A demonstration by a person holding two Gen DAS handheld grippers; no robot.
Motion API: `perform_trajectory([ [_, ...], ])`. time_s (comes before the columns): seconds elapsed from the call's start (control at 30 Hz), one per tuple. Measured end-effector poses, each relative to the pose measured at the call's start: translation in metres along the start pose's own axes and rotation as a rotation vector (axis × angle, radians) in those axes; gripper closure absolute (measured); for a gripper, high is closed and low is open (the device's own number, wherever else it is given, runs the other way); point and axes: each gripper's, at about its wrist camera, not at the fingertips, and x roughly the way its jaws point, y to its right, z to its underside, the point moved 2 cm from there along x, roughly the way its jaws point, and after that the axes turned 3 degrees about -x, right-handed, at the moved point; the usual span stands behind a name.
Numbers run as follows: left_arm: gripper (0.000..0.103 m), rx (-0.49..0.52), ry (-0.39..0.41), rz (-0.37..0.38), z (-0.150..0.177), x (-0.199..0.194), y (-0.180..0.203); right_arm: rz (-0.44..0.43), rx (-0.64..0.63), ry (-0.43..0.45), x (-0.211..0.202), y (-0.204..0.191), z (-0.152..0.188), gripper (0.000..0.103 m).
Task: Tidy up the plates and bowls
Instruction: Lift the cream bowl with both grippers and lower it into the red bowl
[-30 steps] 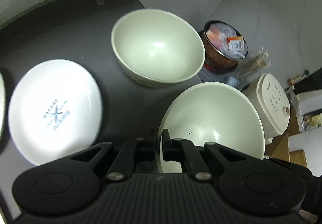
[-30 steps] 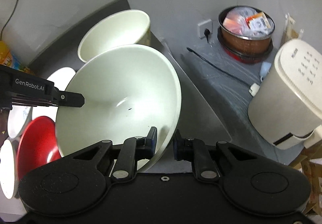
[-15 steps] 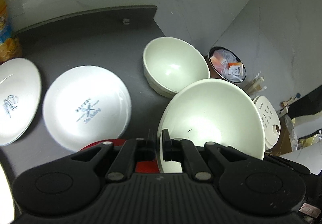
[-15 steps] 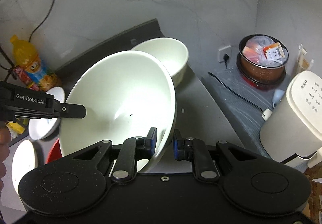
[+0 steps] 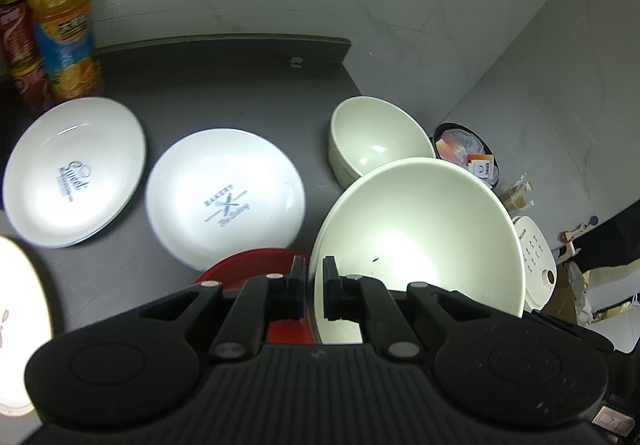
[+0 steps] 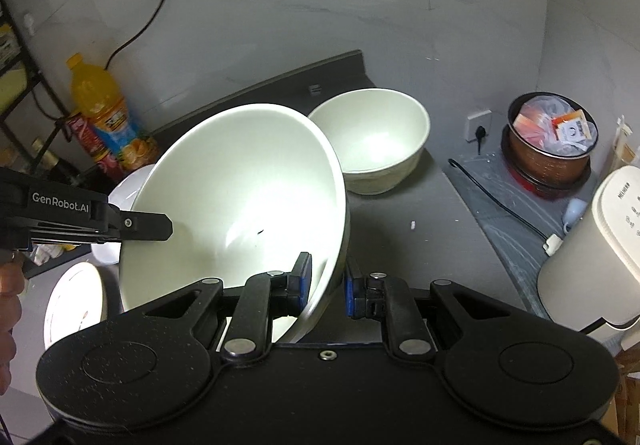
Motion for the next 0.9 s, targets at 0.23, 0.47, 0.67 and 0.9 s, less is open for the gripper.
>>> perform_trajectory([
  [0.23, 0.098, -0.039, 0.002, -0.014, 0.012, -0.01, -0.018, -0.022, -0.021, -0.01, -0.001, -0.016, 0.006, 0.086],
  [0.47, 0.098, -0.083, -0.016, -0.033, 0.023, -0.011, -0.042, -0.038, -0.044, -0.037, 0.005, -0.032, 0.012, 0.086],
  [0.67, 0.097, -0.112, -0.057, -0.049, 0.033, -0.003, -0.059, -0.046, -0.058, -0.083, 0.014, -0.04, 0.023, 0.086],
  [0.9, 0.096, -0.131, -0.101, -0.058, 0.041, 0.01, -0.074, -0.043, -0.074, -0.124, 0.025, -0.047, 0.031, 0.085],
])
